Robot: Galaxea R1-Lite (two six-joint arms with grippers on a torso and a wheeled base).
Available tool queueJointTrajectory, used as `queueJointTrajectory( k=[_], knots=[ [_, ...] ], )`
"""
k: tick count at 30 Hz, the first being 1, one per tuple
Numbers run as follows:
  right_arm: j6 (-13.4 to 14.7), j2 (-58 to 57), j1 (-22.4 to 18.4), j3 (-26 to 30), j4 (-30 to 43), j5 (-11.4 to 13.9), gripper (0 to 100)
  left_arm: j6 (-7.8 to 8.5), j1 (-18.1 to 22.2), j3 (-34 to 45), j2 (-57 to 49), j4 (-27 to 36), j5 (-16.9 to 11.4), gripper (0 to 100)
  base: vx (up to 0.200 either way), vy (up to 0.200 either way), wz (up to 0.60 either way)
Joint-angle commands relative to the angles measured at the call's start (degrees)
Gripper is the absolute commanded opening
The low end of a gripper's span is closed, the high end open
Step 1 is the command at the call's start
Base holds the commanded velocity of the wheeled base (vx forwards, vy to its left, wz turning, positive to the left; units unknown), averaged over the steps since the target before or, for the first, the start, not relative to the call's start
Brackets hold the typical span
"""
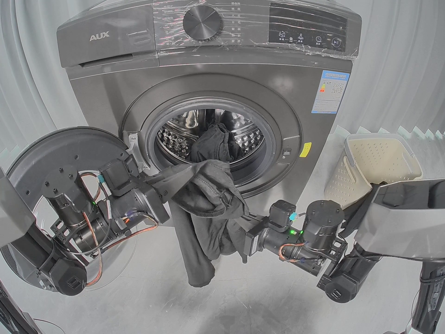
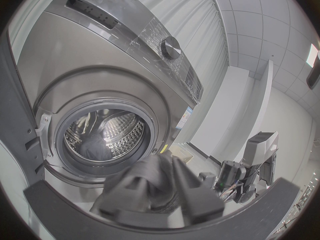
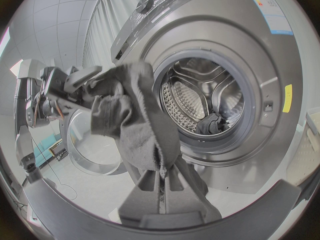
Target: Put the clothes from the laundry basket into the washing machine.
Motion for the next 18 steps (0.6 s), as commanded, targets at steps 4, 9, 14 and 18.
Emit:
queueJointTrajectory(
  k=[4,9,14,18],
  knots=[
    [-0.07,-7.28,-1.87,3.17,0.08,-0.25,0,0.06,0.15,4.70,-0.26,-0.01,-0.15,100,0.000,0.000,0.00],
    [-0.07,-8.51,-2.04,3.08,-0.01,-0.25,0,0.06,0.33,6.64,0.09,-0.01,-0.32,100,0.000,0.000,0.00],
    [-0.07,-8.69,-2.04,2.64,-0.01,-0.25,0,-0.03,0.33,6.99,0.71,0.08,-0.32,100,0.000,0.000,0.00],
    [-0.07,-9.39,-2.83,2.46,0.17,-0.33,0,-0.03,0.33,8.31,0.88,0.08,-0.50,100,0.000,0.000,0.00]
  ],
)
